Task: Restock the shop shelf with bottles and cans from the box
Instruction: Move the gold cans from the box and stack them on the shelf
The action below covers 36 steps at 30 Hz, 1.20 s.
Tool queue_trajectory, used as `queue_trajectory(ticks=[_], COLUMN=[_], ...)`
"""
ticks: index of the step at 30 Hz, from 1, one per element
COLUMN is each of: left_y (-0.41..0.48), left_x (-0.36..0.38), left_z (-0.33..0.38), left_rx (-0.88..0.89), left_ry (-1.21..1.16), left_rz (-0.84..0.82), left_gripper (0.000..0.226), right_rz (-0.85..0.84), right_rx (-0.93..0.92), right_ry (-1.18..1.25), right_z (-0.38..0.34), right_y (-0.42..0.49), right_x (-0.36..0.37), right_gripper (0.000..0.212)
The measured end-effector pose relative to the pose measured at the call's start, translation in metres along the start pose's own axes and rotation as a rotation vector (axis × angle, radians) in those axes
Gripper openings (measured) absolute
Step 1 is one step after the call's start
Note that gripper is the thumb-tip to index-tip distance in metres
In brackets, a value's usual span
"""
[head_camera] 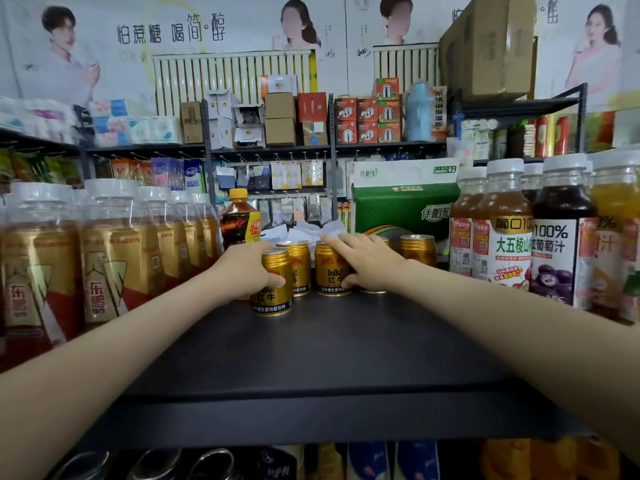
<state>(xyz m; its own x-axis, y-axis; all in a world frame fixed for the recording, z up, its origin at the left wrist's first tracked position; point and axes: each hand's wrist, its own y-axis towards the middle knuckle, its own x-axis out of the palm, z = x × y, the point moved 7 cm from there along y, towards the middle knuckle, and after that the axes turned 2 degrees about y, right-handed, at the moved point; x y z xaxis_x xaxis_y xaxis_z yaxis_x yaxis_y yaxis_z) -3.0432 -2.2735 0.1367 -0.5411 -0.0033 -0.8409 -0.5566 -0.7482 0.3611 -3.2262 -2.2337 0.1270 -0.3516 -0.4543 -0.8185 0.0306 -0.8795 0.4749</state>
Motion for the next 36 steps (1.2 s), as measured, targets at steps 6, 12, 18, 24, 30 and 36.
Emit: queue_trajectory(ticks=[6,12,18,24,30,36], left_y=[0.001,0.008,0.013,0.016,0.016,0.019], left_x=[0.0,0.002,0.005,0.007,0.011,0.017], left_z=[-0.002,-0.007,-0.01,-0.008,-0.002,0.011], left_rx=[0.042,0.032,0.048,0.099,0.156,0.187], left_ry=[-0.042,-0.097,-0.158,-0.15,-0.094,0.177], left_rz=[-0.003,-0.034,-0.046,-0.063,-0.066,0.043], left_gripper=[0.066,0.069,0.068,0.066,0.061,0.062], right_rz=[0.008,-0.012,-0.034,-0.067,-0.135,-0.116], right_rx=[0.047,0.059,0.02,0.101,0.083,0.085], right_ry=[-0.008,0.021,0.044,0.065,0.04,-0.099], right_z=[-0.01,0.0,0.007,0.042,0.051,0.045], right_y=[0.016,0.014,0.01,-0.007,-0.014,-0.008], right_x=[0.004,0.002,0.002,-0.002,0.003,-0.003], right_gripper=[0.086,0.079,0.08,0.099,0.087,0.083])
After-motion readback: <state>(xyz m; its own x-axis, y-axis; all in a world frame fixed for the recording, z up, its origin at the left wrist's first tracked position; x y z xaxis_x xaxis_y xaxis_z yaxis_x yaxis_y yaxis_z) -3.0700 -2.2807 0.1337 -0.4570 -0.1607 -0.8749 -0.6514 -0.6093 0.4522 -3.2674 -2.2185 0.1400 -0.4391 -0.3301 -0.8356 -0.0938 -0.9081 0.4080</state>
